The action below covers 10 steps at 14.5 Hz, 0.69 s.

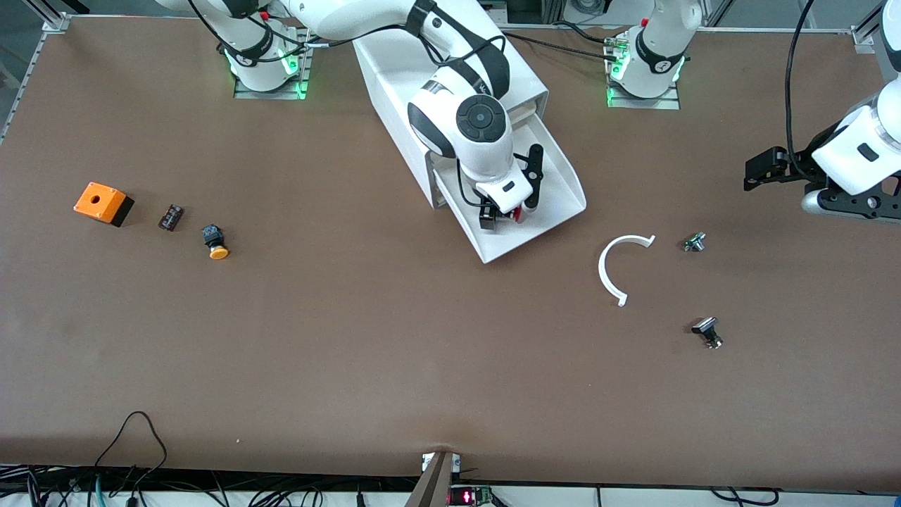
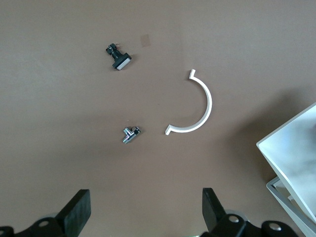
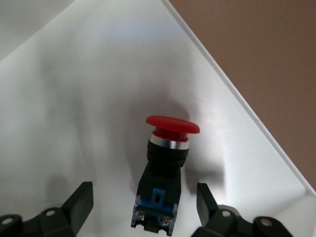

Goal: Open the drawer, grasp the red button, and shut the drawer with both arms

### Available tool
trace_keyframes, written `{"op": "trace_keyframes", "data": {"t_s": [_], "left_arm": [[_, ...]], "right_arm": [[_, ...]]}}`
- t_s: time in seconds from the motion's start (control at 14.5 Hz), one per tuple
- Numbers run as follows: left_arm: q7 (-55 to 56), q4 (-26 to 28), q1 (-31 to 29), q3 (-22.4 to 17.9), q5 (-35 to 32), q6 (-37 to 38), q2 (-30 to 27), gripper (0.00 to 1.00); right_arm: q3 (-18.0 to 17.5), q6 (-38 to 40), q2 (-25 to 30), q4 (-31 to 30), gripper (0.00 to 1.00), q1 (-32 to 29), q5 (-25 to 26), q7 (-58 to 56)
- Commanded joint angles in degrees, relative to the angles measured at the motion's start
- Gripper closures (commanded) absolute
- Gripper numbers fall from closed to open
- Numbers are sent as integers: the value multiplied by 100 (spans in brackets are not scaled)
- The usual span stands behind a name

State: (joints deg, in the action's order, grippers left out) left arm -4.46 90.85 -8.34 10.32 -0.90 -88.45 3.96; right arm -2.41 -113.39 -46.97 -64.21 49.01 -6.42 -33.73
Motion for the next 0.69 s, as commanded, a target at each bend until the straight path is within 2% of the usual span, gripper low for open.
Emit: {"op": "trace_keyframes", "data": {"t_s": [0.0,0.14,0.21,0.41,0.62], "left_arm": [[68,-164,8,-12,99,74,79,1],[68,-173,8,-12,99,74,79,1],[68,-173,8,-12,99,74,79,1],[68,-173,8,-12,99,74,79,1],[68,-173,8,-12,99,74,88,1]], "right_arm": [[56,71,-66,146,41,74,26,252],[65,36,-57,155,59,153,70,262],[65,27,-57,155,64,171,122,271],[100,106,-14,172,72,145,149,315],[127,483,144,225,74,109,149,297]]}}
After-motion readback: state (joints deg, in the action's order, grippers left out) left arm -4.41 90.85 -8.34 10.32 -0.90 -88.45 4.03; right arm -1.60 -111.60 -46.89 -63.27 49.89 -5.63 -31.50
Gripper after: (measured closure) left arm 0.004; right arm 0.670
